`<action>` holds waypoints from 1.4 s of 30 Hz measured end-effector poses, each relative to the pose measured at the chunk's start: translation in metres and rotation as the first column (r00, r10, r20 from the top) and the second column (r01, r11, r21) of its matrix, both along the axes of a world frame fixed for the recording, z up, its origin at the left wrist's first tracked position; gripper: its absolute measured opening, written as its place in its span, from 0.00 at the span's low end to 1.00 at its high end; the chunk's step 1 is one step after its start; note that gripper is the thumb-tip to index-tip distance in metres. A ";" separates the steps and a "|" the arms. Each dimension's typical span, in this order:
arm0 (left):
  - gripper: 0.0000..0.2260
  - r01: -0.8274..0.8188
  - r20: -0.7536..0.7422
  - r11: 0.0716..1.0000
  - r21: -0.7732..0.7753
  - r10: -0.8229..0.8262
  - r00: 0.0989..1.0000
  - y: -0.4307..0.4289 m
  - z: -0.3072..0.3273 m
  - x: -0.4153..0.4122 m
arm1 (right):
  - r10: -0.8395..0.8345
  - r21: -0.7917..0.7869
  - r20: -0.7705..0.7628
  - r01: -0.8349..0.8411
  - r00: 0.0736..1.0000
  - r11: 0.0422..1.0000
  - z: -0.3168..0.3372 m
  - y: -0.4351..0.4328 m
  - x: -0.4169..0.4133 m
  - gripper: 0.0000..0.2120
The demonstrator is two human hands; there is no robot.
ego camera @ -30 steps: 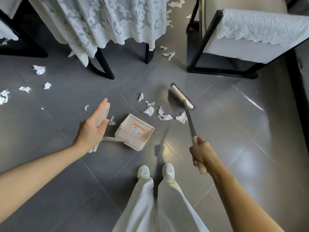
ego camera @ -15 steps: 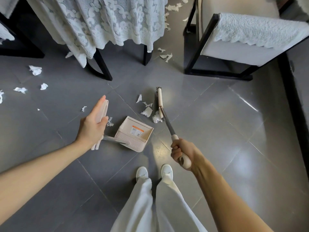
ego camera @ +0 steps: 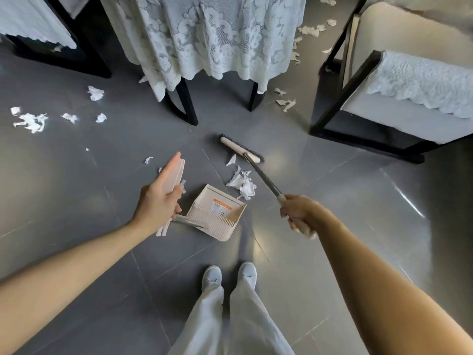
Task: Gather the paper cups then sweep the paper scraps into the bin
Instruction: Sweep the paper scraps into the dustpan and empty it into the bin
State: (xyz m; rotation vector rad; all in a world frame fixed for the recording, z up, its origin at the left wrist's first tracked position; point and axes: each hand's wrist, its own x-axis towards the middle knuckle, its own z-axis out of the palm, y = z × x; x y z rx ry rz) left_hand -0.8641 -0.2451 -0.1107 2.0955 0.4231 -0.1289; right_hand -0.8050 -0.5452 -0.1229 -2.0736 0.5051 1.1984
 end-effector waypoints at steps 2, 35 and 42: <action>0.34 -0.008 -0.002 1.000 0.023 0.008 1.000 -0.003 -0.001 0.002 | 0.112 -0.052 -0.036 -0.114 0.993 0.992 -0.006 0.002 0.006 0.20; 0.30 0.255 0.010 0.965 0.063 -0.256 0.967 0.028 0.003 -0.085 | -0.192 -0.063 -0.144 0.185 0.971 0.981 0.016 0.038 -0.244 0.07; 0.30 0.238 0.041 0.961 0.141 -0.246 0.968 0.026 0.001 -0.095 | -0.079 0.015 -0.153 0.082 0.985 0.996 0.003 0.055 -0.307 0.19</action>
